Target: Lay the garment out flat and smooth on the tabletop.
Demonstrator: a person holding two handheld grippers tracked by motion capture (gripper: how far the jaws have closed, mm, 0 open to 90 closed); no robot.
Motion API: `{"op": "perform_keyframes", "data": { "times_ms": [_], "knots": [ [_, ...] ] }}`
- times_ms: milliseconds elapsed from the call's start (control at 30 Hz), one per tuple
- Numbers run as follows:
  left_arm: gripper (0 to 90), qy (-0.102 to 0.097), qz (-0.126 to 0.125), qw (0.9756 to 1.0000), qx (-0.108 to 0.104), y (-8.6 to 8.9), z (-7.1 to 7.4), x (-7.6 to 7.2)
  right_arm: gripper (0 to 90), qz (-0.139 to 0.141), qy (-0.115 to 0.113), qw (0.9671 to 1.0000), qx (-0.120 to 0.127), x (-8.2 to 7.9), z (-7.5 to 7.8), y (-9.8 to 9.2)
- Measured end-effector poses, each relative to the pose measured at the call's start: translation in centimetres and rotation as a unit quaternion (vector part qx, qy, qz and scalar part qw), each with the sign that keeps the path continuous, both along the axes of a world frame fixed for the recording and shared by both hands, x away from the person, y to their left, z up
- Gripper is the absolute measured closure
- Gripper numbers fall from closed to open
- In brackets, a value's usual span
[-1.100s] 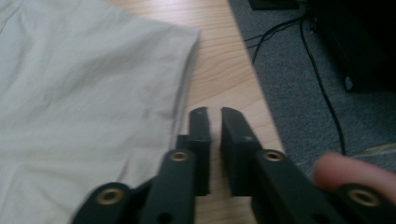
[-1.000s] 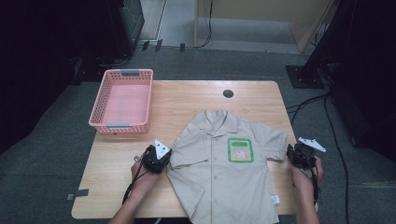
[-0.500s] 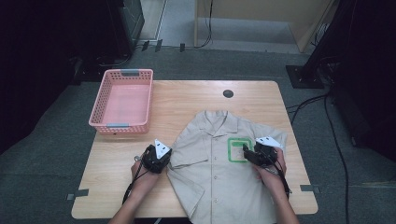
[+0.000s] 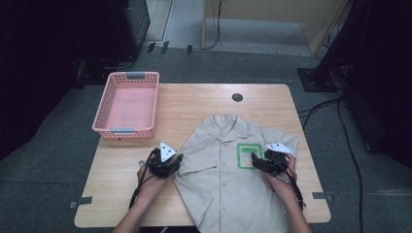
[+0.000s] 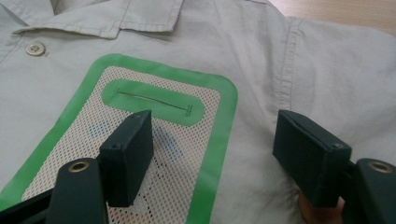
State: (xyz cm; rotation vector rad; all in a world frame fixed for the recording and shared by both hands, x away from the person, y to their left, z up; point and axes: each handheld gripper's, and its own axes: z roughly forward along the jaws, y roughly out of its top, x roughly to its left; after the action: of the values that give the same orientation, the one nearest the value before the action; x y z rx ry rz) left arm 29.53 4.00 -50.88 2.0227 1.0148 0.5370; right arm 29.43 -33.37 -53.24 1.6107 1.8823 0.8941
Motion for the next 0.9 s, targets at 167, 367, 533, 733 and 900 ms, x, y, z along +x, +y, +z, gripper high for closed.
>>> {"op": "perform_keyframes", "data": {
  "times_ms": [167, 367, 533, 733, 900],
  "knots": [
    [62.1, -0.008, -0.069, 0.9976, -0.009, -2.1, 1.1, -1.6, 28.8, 0.0, 0.0, 1.0, 0.0, 0.0, 0.0, 0.0],
    [63.6, 0.017, -0.117, 0.9927, 0.026, -4.3, 0.0, -2.0, 28.8, 0.001, 0.0, 1.0, -0.003, 0.0, 0.0, 0.0],
    [62.0, 0.04, -0.137, 0.9882, 0.055, -5.0, -1.2, -2.0, 28.7, 0.001, 0.0, 1.0, -0.003, 0.0, 0.0, 0.0],
    [83.8, 0.05, -0.123, 0.9904, 0.039, -4.6, -1.2, -1.6, 28.6, 0.002, 0.0, 1.0, -0.005, 0.0, 0.0, 0.1],
    [89.2, 0.052, -0.11, 0.9924, 0.013, -3.7, -1.0, -1.1, 28.6, 0.001, 0.0, 1.0, -0.003, 0.0, 0.0, 0.0]
  ]
}}
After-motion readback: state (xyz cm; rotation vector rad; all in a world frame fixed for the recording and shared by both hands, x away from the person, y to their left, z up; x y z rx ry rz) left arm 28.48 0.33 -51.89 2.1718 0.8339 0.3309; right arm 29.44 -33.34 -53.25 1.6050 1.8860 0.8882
